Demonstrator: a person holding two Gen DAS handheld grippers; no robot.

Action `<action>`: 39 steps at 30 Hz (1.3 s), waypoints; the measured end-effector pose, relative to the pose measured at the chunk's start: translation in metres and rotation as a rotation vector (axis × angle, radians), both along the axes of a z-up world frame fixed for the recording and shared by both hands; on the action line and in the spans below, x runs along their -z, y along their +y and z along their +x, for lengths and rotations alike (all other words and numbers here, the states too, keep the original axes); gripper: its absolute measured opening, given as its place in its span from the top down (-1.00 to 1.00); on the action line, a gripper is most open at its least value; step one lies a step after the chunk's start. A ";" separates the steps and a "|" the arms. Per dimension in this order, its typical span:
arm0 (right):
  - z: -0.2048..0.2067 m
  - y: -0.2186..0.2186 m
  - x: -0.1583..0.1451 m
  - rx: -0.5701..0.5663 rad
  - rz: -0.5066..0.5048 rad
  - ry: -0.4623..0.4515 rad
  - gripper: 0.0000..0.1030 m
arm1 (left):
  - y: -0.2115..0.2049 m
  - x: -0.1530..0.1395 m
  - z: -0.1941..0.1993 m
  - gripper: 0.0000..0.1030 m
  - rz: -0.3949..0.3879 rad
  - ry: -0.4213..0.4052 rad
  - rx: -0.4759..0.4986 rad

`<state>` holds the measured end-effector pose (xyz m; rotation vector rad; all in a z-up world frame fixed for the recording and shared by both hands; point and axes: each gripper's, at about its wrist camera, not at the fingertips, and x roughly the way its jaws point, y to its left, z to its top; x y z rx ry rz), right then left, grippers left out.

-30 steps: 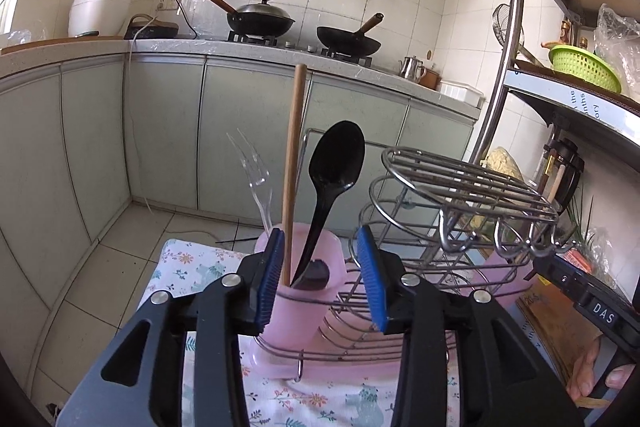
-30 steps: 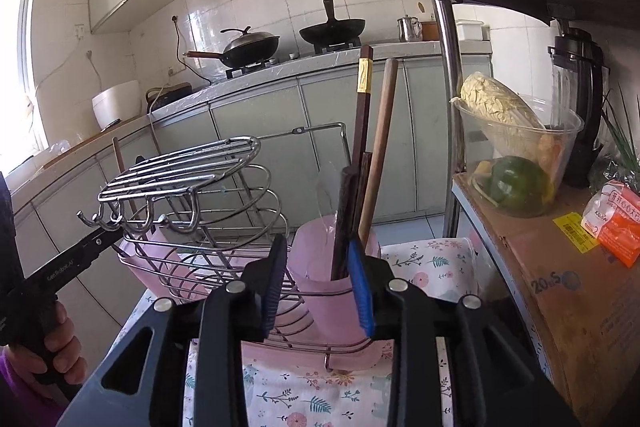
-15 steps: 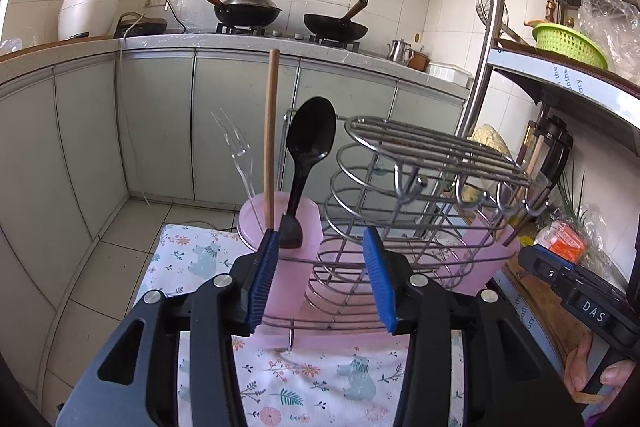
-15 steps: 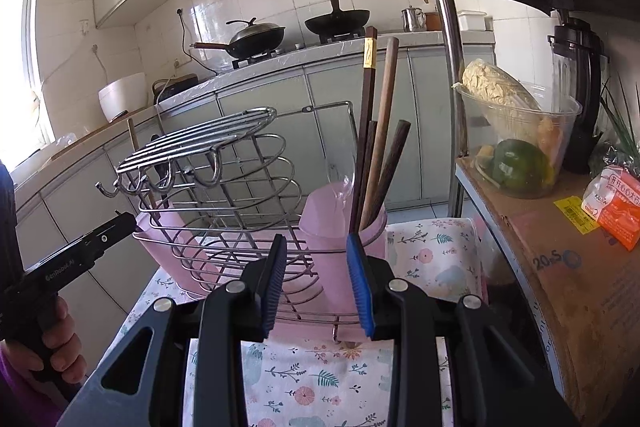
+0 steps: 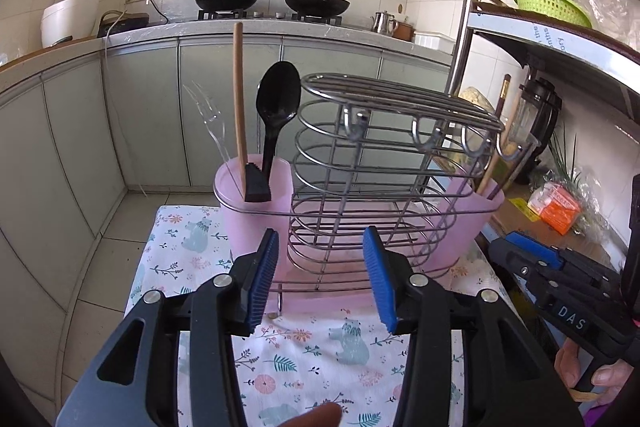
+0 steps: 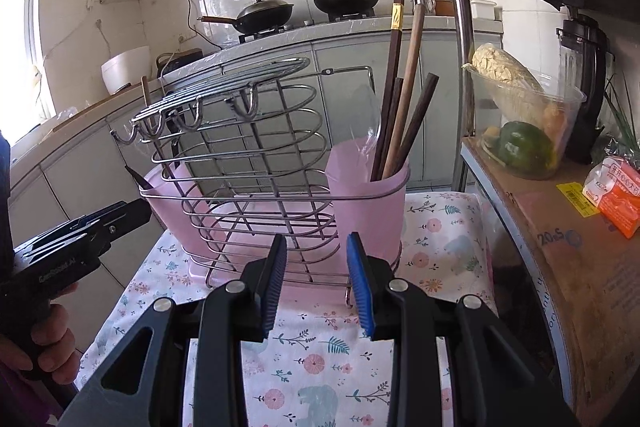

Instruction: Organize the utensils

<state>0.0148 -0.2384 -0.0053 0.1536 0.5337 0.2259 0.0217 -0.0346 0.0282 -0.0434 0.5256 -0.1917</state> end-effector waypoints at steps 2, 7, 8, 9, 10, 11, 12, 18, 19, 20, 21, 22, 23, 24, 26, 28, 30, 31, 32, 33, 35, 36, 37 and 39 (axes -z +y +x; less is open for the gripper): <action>-0.003 0.003 0.001 -0.001 -0.003 0.001 0.41 | -0.002 -0.002 -0.004 0.14 0.006 -0.005 0.002; -0.013 0.010 0.001 -0.005 -0.008 -0.002 0.07 | -0.004 -0.006 -0.015 0.13 -0.001 -0.006 0.008; -0.016 0.012 0.001 -0.005 -0.007 -0.006 0.07 | -0.004 -0.007 -0.017 0.13 0.002 -0.008 0.008; -0.018 0.013 0.001 -0.006 -0.009 -0.008 0.07 | -0.005 -0.007 -0.020 0.12 0.005 -0.012 0.008; -0.020 0.014 0.001 -0.007 -0.009 -0.009 0.07 | -0.005 -0.007 -0.022 0.08 0.009 -0.013 0.007; -0.022 0.015 0.001 -0.008 -0.010 -0.010 0.07 | -0.006 -0.007 -0.025 0.04 0.011 -0.013 0.006; -0.023 0.016 0.002 -0.010 -0.011 -0.010 0.07 | -0.007 -0.008 -0.026 0.00 0.011 -0.013 0.007; -0.031 0.024 0.004 -0.008 -0.021 -0.012 0.07 | -0.010 -0.006 -0.036 -0.01 0.011 -0.015 0.000; -0.032 0.024 0.005 -0.006 -0.023 -0.013 0.07 | -0.010 -0.005 -0.037 -0.01 0.014 -0.014 -0.002; -0.032 0.025 0.005 -0.006 -0.025 -0.013 0.07 | -0.010 -0.004 -0.038 -0.01 0.016 -0.012 -0.002; -0.033 0.027 0.005 -0.007 -0.027 -0.012 0.07 | -0.011 -0.003 -0.040 -0.01 0.020 -0.011 -0.005; -0.033 0.027 0.006 -0.008 -0.028 -0.011 0.07 | -0.010 -0.002 -0.041 -0.01 0.022 -0.010 -0.009; -0.034 0.028 0.006 -0.009 -0.028 -0.010 0.07 | -0.010 -0.001 -0.042 -0.01 0.025 -0.010 -0.012; -0.034 0.029 0.005 -0.011 -0.029 -0.009 0.07 | -0.010 0.000 -0.043 -0.02 0.030 -0.008 -0.017; -0.036 0.031 0.006 -0.015 -0.030 -0.008 0.07 | -0.010 0.001 -0.044 -0.02 0.040 -0.006 -0.024; -0.037 0.032 0.006 -0.013 -0.033 -0.008 0.07 | -0.010 0.003 -0.045 -0.02 0.048 -0.003 -0.033; -0.039 0.034 0.006 -0.012 -0.041 -0.009 0.07 | -0.009 0.004 -0.045 -0.02 0.048 0.003 -0.041; -0.040 0.035 0.006 -0.011 -0.047 -0.010 0.07 | -0.009 0.004 -0.045 -0.02 0.047 0.006 -0.045; -0.041 0.036 0.006 -0.009 -0.052 -0.011 0.07 | -0.009 0.005 -0.044 -0.02 0.048 0.010 -0.049; -0.042 0.037 0.006 -0.008 -0.057 -0.012 0.07 | -0.009 0.005 -0.044 -0.02 0.048 0.014 -0.053; -0.044 0.037 0.006 -0.002 -0.063 -0.017 0.07 | -0.009 0.007 -0.044 -0.02 0.050 0.023 -0.059; -0.045 0.037 0.006 0.001 -0.065 -0.019 0.07 | -0.010 0.008 -0.043 -0.02 0.052 0.027 -0.062; -0.045 0.037 0.006 0.004 -0.065 -0.020 0.07 | -0.010 0.009 -0.044 -0.02 0.055 0.029 -0.065; -0.045 0.037 0.006 0.009 -0.067 -0.019 0.07 | -0.010 0.010 -0.044 -0.02 0.062 0.031 -0.074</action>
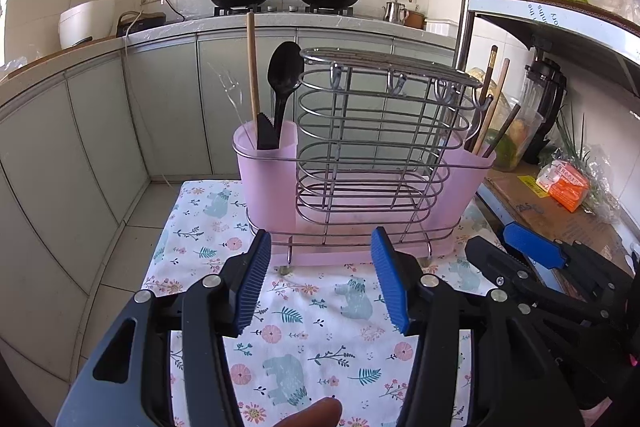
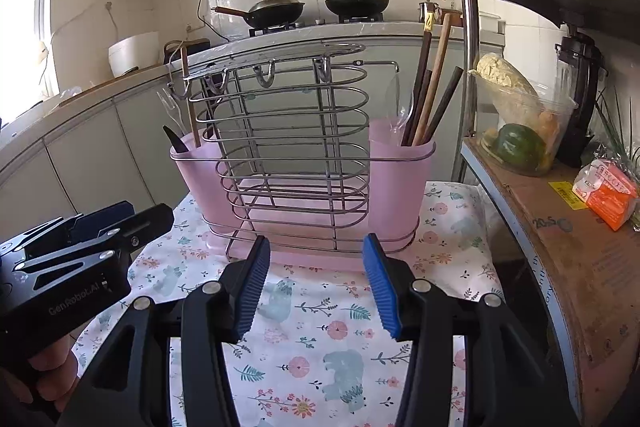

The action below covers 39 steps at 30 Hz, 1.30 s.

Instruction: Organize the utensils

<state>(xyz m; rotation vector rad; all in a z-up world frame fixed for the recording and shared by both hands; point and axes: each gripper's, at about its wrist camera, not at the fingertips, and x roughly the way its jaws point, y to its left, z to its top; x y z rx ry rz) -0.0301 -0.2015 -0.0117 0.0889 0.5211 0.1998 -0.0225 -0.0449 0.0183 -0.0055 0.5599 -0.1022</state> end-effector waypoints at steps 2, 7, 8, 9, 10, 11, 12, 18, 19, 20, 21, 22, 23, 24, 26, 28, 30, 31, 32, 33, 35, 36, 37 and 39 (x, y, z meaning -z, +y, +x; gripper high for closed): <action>0.000 0.000 0.001 0.004 -0.001 0.001 0.07 | 0.000 0.001 0.000 -0.02 0.001 0.002 -0.007; 0.001 0.000 0.001 0.018 -0.009 -0.002 0.07 | 0.000 0.003 -0.001 -0.02 0.010 -0.004 -0.020; 0.000 0.000 0.001 0.023 -0.008 -0.003 0.07 | 0.000 0.003 -0.001 -0.02 0.013 -0.005 -0.022; 0.000 -0.001 0.000 0.028 -0.008 -0.005 0.07 | 0.000 0.003 -0.001 -0.02 0.018 -0.006 -0.024; 0.000 -0.002 0.000 0.034 -0.008 -0.007 0.07 | -0.001 0.004 0.000 -0.02 0.020 -0.006 -0.024; 0.001 -0.003 0.000 0.037 -0.007 -0.007 0.07 | -0.001 0.004 0.000 -0.02 0.020 -0.004 -0.025; 0.001 -0.004 0.000 0.041 -0.006 -0.006 0.07 | -0.002 0.004 0.001 -0.02 0.022 -0.001 -0.026; 0.003 -0.005 0.000 0.046 -0.009 -0.004 0.07 | -0.001 0.006 0.001 -0.02 0.031 -0.005 -0.044; 0.003 -0.004 0.000 0.045 -0.012 -0.003 0.07 | -0.001 0.006 0.001 -0.02 0.030 -0.005 -0.046; 0.003 -0.004 0.000 0.045 -0.014 -0.002 0.07 | 0.000 0.006 0.002 -0.02 0.029 -0.004 -0.047; 0.003 -0.003 0.001 0.044 -0.015 -0.001 0.07 | 0.000 0.006 0.002 -0.02 0.028 -0.003 -0.049; 0.003 -0.003 0.001 0.044 -0.016 -0.001 0.07 | 0.001 0.007 0.002 -0.02 0.027 -0.002 -0.050; 0.003 -0.003 0.001 0.043 -0.018 -0.001 0.07 | 0.001 0.007 0.002 -0.02 0.027 0.000 -0.051; 0.003 -0.002 0.001 0.043 -0.019 -0.001 0.07 | 0.001 0.007 0.002 -0.02 0.026 0.001 -0.052; 0.004 -0.002 0.001 0.044 -0.020 0.000 0.07 | 0.002 0.008 0.002 -0.02 0.024 0.001 -0.053; 0.004 -0.001 0.001 0.046 -0.021 0.000 0.07 | 0.003 0.008 0.002 -0.02 0.023 0.001 -0.054; 0.004 -0.001 0.001 0.046 -0.023 0.000 0.07 | 0.004 0.008 0.002 -0.02 0.022 0.001 -0.055; 0.004 0.000 0.001 0.046 -0.023 0.000 0.07 | 0.004 0.008 0.002 -0.02 0.021 0.002 -0.054; 0.004 0.000 0.001 0.046 -0.024 0.000 0.07 | 0.004 0.008 0.002 -0.02 0.021 0.001 -0.054; 0.004 0.000 0.001 0.045 -0.026 0.000 0.07 | 0.004 0.008 0.002 -0.02 0.023 0.001 -0.055; 0.004 0.001 0.001 0.044 -0.027 0.000 0.07 | 0.004 0.008 0.002 -0.02 0.023 0.001 -0.054; 0.004 0.001 0.001 0.044 -0.028 0.001 0.07 | 0.004 0.008 0.002 -0.02 0.024 0.001 -0.054; 0.004 0.002 0.001 0.043 -0.028 0.001 0.07 | 0.004 0.008 0.002 -0.02 0.024 0.001 -0.054; 0.004 0.002 0.001 0.044 -0.030 0.001 0.07 | 0.004 0.008 0.002 -0.02 0.021 0.001 -0.054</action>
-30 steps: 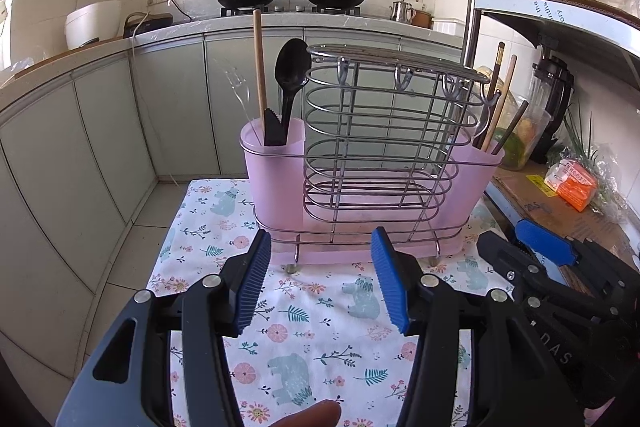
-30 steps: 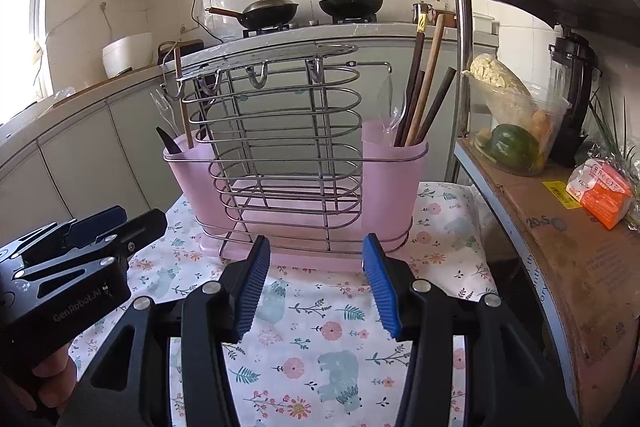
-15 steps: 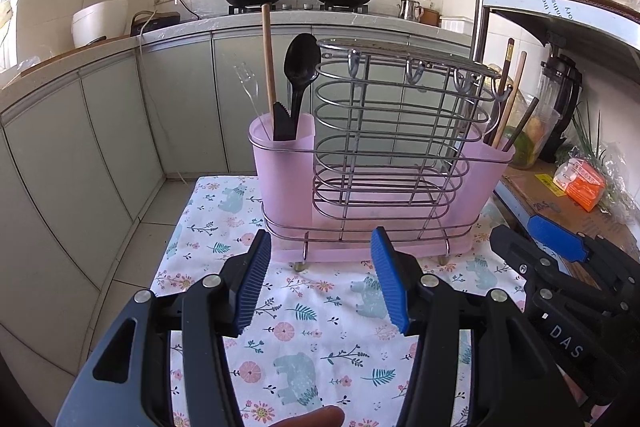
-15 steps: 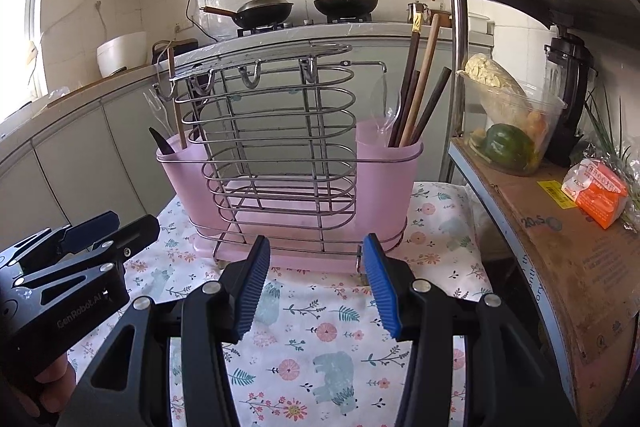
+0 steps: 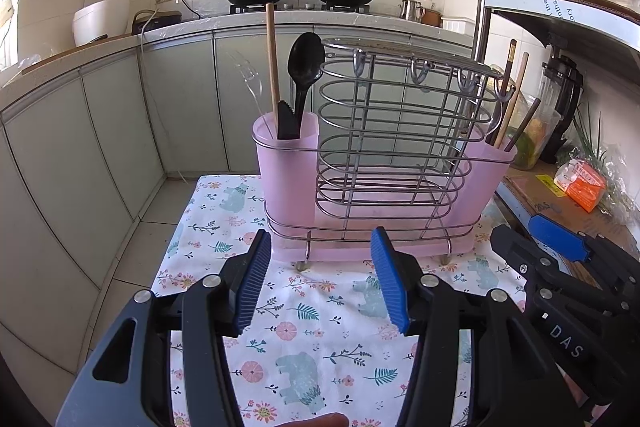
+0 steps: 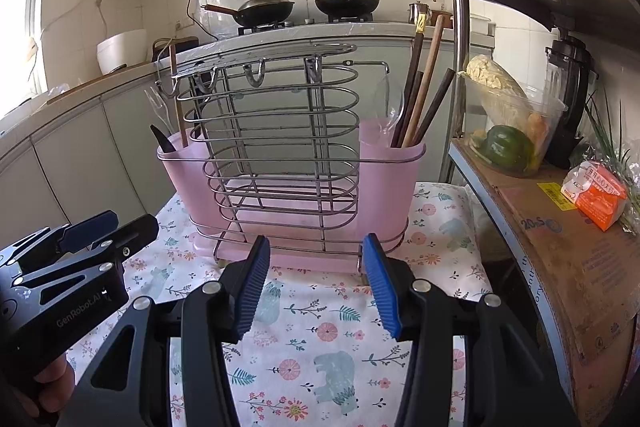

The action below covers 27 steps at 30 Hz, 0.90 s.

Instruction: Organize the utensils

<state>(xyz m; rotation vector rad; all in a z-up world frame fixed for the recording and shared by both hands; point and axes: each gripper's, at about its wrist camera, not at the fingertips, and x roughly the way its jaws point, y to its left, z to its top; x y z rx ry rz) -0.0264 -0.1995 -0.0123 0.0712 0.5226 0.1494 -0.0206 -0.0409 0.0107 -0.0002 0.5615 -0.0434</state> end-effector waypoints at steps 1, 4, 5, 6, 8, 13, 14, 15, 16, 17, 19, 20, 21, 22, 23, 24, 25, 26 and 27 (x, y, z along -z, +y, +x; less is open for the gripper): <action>0.000 0.000 0.000 0.000 0.001 0.000 0.07 | 0.000 0.000 0.000 -0.02 0.000 0.000 0.000; 0.000 0.000 0.000 0.001 0.001 0.000 0.07 | 0.000 0.000 0.000 -0.02 0.000 -0.002 0.001; 0.000 0.000 0.000 0.001 0.000 0.000 0.07 | 0.001 0.000 -0.001 -0.02 0.000 -0.002 0.001; 0.000 0.000 0.000 0.000 0.001 0.001 0.07 | 0.001 0.000 0.000 -0.02 0.001 -0.001 0.001; 0.000 0.000 0.000 0.000 0.001 0.001 0.07 | 0.001 0.000 -0.001 -0.02 0.000 -0.001 0.002; 0.000 0.001 0.000 -0.002 -0.002 0.002 0.07 | 0.001 0.000 -0.001 -0.02 -0.001 0.000 0.000; 0.000 0.001 0.000 -0.002 -0.001 0.002 0.07 | 0.001 0.000 -0.001 -0.02 -0.001 0.000 0.001; 0.000 0.001 0.000 -0.002 -0.001 0.002 0.07 | 0.001 0.000 -0.001 -0.02 -0.001 0.000 0.000; 0.000 0.001 0.000 -0.001 -0.002 0.002 0.07 | 0.001 0.000 -0.001 -0.02 0.000 0.000 0.000; 0.000 0.001 0.001 -0.001 -0.002 0.003 0.07 | 0.001 0.001 -0.001 -0.02 0.000 0.000 0.001; 0.000 0.001 0.001 -0.003 -0.003 0.005 0.07 | 0.001 0.001 -0.001 -0.02 0.000 0.001 0.001; 0.000 0.001 0.001 -0.003 -0.004 0.005 0.07 | 0.001 0.001 -0.001 -0.02 0.000 0.001 0.000; 0.000 0.002 0.001 -0.004 -0.005 0.006 0.07 | 0.001 0.001 -0.001 -0.02 -0.001 0.003 0.001; 0.000 0.002 0.002 -0.004 -0.006 0.006 0.07 | 0.002 0.001 -0.001 -0.02 -0.002 0.003 0.001; 0.000 0.002 0.002 -0.004 -0.006 0.006 0.07 | 0.002 0.001 -0.001 -0.02 -0.002 0.003 0.001; 0.000 0.002 0.002 -0.004 -0.006 0.006 0.07 | 0.003 0.002 -0.002 -0.02 -0.002 0.004 0.001; 0.000 0.002 0.002 -0.004 -0.007 0.006 0.07 | 0.003 0.002 -0.002 -0.02 -0.002 0.004 0.001; 0.000 0.002 0.002 -0.005 -0.008 0.007 0.07 | 0.003 0.002 -0.002 -0.02 -0.003 0.004 0.001; 0.001 0.002 0.002 -0.005 -0.008 0.007 0.07 | 0.003 0.002 -0.002 -0.02 -0.004 0.005 0.002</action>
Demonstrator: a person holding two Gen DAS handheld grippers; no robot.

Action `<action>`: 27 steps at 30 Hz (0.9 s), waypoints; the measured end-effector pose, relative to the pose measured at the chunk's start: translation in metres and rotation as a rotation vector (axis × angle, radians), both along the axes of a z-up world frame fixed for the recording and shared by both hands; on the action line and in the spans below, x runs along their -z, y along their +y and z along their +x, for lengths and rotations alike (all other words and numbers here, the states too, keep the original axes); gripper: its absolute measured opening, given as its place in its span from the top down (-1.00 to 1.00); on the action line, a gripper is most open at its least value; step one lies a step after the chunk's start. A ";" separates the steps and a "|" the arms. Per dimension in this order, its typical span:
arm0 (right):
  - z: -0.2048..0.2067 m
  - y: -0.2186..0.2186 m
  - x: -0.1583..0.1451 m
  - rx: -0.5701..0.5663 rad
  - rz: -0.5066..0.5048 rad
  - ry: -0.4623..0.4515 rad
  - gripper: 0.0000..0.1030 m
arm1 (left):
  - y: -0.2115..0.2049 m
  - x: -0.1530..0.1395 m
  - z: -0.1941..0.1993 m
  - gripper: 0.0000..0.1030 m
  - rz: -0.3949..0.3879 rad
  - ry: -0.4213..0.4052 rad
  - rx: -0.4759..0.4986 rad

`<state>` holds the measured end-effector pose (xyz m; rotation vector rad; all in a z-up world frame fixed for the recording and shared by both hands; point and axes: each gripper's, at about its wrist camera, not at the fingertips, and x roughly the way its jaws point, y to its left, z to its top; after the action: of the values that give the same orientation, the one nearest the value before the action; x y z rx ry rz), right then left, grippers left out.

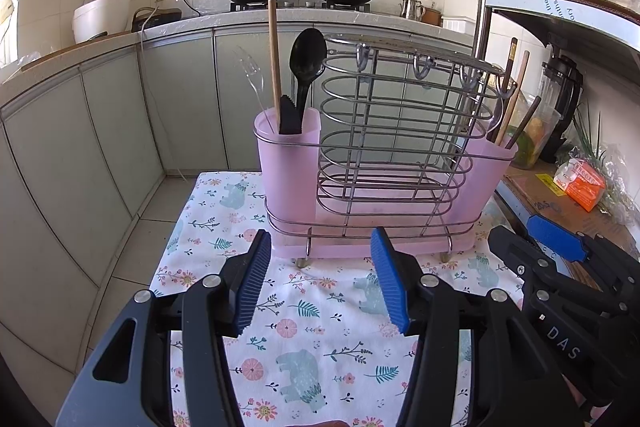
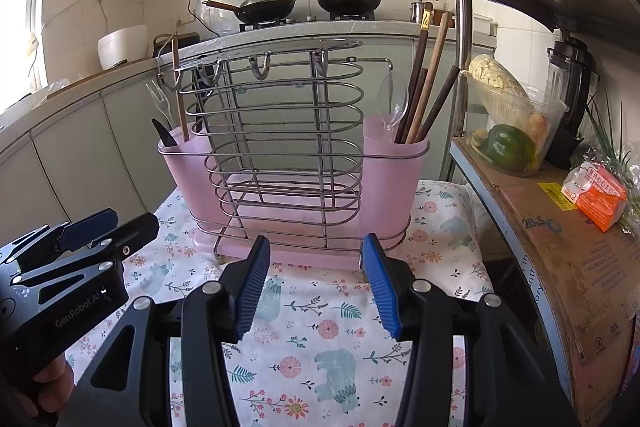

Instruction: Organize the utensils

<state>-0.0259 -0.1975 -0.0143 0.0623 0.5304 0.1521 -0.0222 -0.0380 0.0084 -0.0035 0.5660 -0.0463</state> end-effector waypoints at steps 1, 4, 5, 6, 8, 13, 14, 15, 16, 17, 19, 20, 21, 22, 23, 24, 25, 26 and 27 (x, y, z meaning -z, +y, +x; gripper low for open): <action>0.000 0.000 0.000 0.000 0.000 0.001 0.07 | 0.000 0.000 0.000 -0.02 0.000 0.001 0.000; 0.001 0.000 0.001 -0.001 -0.001 0.003 0.07 | 0.001 0.001 0.001 -0.02 0.000 0.002 0.002; 0.001 0.000 0.001 -0.002 -0.002 0.003 0.07 | 0.001 0.001 0.001 -0.02 0.000 0.003 0.002; 0.001 0.000 0.001 -0.002 -0.002 0.004 0.07 | 0.002 0.002 0.000 -0.02 0.000 0.003 0.002; 0.001 0.000 0.001 -0.004 -0.005 0.003 0.07 | 0.001 0.001 0.001 -0.02 0.000 0.003 0.001; 0.001 -0.001 0.001 -0.005 -0.007 0.003 0.07 | 0.001 0.001 0.001 -0.02 0.000 0.003 0.001; 0.001 0.000 0.001 -0.005 -0.006 0.002 0.07 | 0.001 0.001 0.001 -0.02 -0.001 0.004 0.001; 0.001 0.000 0.001 -0.005 -0.007 0.002 0.07 | 0.001 0.001 0.001 -0.02 -0.001 0.004 0.001; 0.001 0.000 0.001 -0.005 -0.007 0.002 0.07 | 0.001 0.001 0.000 -0.02 0.000 0.004 0.001; 0.001 0.000 0.001 -0.004 -0.007 0.002 0.07 | 0.001 0.001 0.001 -0.02 0.000 0.004 0.002; 0.001 0.000 0.001 -0.004 -0.009 0.001 0.07 | 0.001 0.001 0.000 -0.02 0.000 0.004 0.002; 0.002 0.000 0.001 -0.004 -0.010 0.002 0.07 | 0.001 0.001 0.000 -0.02 0.000 0.004 0.001; 0.002 0.000 0.001 -0.004 -0.010 0.002 0.07 | 0.001 0.001 0.001 -0.02 0.000 0.004 0.002; 0.002 0.000 0.001 -0.005 -0.010 0.001 0.07 | 0.001 0.001 0.001 -0.02 0.000 0.005 0.002; 0.002 0.000 0.001 -0.004 -0.010 0.001 0.07 | 0.001 0.001 0.000 -0.02 0.000 0.006 0.002; 0.002 0.000 0.001 -0.005 -0.011 0.001 0.07 | 0.001 0.002 0.001 -0.02 0.001 0.007 0.002; 0.002 0.000 0.001 -0.004 -0.011 0.001 0.07 | 0.001 0.003 0.001 -0.02 0.002 0.008 0.002; 0.002 0.000 0.001 -0.004 -0.010 0.002 0.07 | 0.001 0.004 0.002 -0.02 0.002 0.009 0.002; 0.002 0.000 0.001 -0.004 -0.010 0.002 0.07 | 0.001 0.004 0.002 -0.02 0.002 0.011 0.001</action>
<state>-0.0242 -0.1971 -0.0151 0.0513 0.5337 0.1533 -0.0204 -0.0372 0.0044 -0.0012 0.5770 -0.0471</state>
